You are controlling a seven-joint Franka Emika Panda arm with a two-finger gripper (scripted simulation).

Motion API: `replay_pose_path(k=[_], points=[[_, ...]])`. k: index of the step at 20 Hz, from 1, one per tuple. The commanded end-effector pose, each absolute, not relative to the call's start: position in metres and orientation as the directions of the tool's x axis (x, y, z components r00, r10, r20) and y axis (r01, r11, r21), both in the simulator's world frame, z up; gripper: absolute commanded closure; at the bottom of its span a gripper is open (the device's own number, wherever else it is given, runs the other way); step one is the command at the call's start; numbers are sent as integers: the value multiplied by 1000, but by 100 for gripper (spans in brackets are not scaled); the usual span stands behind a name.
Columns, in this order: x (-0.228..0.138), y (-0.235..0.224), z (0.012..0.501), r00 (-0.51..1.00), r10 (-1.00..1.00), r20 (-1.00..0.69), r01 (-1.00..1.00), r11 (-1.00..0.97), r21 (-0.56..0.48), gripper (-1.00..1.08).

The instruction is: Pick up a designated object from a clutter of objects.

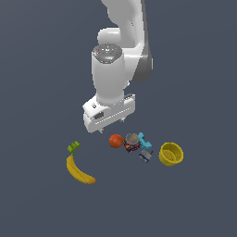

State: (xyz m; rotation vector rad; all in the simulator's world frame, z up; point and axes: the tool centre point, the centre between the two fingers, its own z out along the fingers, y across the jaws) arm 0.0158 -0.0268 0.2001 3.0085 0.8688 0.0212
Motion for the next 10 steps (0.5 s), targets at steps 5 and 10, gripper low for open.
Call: replay_pose_path(k=[5, 10], points=[[14, -24, 166, 736, 677, 3, 677, -736, 12, -92], [11, -21, 140, 637, 771, 0, 771, -637, 9, -92]])
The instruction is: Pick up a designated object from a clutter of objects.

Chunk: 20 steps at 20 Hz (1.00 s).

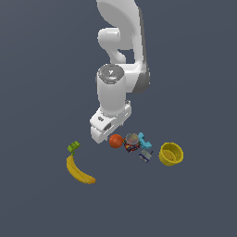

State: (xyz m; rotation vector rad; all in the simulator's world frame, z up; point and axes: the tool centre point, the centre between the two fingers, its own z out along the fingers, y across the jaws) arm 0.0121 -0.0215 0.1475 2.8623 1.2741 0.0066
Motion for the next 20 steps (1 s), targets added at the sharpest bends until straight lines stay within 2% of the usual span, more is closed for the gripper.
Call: replay_pose_path(k=[1, 11, 20], points=[[10, -20, 135, 618, 786, 0, 786, -618, 8, -92], [5, -16, 104, 476, 879, -1, 879, -476, 1, -92], [3, -15, 98, 450, 893, 0, 893, -450, 0, -92]])
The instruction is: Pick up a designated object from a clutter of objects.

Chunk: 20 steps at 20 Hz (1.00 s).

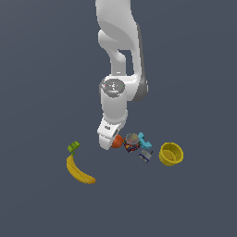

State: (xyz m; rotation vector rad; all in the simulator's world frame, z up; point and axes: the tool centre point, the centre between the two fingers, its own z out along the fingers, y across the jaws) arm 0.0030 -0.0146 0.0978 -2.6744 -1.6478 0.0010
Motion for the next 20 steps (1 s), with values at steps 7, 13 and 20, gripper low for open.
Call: replay_pose_path(k=[7, 13, 20], points=[[2, -14, 77, 448, 894, 0, 894, -448, 0, -92], [2, -15, 52, 446, 895, 0, 895, -446, 0, -92], [3, -15, 47, 445, 895, 0, 895, -445, 0, 108]])
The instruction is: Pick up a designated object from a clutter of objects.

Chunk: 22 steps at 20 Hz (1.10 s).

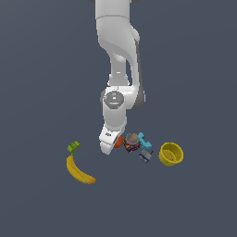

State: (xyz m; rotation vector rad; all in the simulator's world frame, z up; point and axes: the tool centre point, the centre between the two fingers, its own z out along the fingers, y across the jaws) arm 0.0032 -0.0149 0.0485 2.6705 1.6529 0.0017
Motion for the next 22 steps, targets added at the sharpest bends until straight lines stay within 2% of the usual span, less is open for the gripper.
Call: replay_pose_path(k=[1, 13, 22], points=[[3, -15, 47, 445, 895, 0, 895, -445, 0, 108], [5, -18, 56, 446, 895, 1, 895, -446, 2, 108], [12, -39, 105, 446, 895, 1, 895, -446, 1, 108]])
